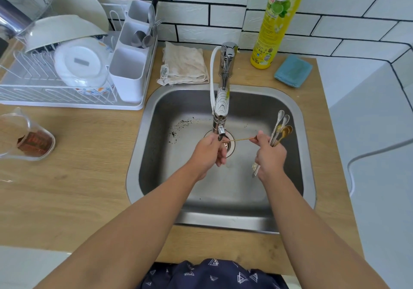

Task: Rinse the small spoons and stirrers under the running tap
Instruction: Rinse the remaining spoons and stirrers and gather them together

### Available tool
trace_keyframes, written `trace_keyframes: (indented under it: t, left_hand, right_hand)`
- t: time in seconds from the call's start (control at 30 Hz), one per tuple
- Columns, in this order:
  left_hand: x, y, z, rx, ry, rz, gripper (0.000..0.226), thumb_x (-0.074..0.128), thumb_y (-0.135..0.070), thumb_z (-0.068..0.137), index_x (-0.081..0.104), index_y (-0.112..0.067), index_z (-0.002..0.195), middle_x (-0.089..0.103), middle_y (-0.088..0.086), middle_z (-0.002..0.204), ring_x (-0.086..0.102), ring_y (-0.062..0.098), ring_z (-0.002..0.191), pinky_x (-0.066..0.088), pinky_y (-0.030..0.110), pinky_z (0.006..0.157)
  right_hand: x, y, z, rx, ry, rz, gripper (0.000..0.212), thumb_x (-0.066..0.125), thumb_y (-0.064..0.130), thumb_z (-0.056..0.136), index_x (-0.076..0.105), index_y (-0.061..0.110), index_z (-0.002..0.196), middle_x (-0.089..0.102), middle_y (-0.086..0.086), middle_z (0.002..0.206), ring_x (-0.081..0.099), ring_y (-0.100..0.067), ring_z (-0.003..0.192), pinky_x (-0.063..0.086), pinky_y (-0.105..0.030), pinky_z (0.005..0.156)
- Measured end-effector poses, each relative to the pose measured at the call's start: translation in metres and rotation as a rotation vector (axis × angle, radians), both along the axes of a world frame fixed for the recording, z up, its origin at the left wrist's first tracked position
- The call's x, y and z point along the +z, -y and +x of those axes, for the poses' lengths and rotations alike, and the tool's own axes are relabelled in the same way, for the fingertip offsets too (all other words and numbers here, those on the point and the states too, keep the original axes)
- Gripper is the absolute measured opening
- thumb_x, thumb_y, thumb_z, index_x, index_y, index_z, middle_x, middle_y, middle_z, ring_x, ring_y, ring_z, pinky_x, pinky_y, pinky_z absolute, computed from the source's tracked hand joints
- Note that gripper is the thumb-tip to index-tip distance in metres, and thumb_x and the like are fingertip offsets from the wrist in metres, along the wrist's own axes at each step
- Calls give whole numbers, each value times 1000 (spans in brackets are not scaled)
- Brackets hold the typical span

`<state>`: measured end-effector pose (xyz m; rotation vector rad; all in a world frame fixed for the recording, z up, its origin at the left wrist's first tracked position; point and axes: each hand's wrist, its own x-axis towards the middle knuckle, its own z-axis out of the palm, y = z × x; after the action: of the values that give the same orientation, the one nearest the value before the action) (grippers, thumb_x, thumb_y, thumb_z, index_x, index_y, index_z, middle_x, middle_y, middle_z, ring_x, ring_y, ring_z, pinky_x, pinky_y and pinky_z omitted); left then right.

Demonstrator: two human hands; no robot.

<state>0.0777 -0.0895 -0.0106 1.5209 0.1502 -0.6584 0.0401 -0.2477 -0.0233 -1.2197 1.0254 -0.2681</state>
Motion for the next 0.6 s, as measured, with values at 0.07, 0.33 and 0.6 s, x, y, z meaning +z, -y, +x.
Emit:
trace_keyframes:
  t: [0.07,0.33,0.6]
  left_hand:
    - [-3,-1,3,116,-60,44,27,45,-29,103,58,-6,97,47,-4,47,37,12,38,27,21,36]
    - [7,-16,-1,84,-379,-451,11,42,-10,103,52,-12,102,48,-3,60,43,9,48,35,19,45]
    - [7,-18,6,212,-560,-469,22,46,-20,104,53,-11,85,51,0,58,47,9,46,39,17,40]
  right_hand:
    - [-2,-6,0,46,-2,7,16,70,30,96,72,16,88,81,-5,91,45,-8,56,38,-26,61]
    - [-5,3,-2,126,68,106,11,71,31,94,70,19,96,80,-10,89,30,-5,38,27,-21,36]
    - [-6,6,-5,271,186,164,19,75,36,92,77,25,77,63,-11,78,29,-4,40,23,-22,40]
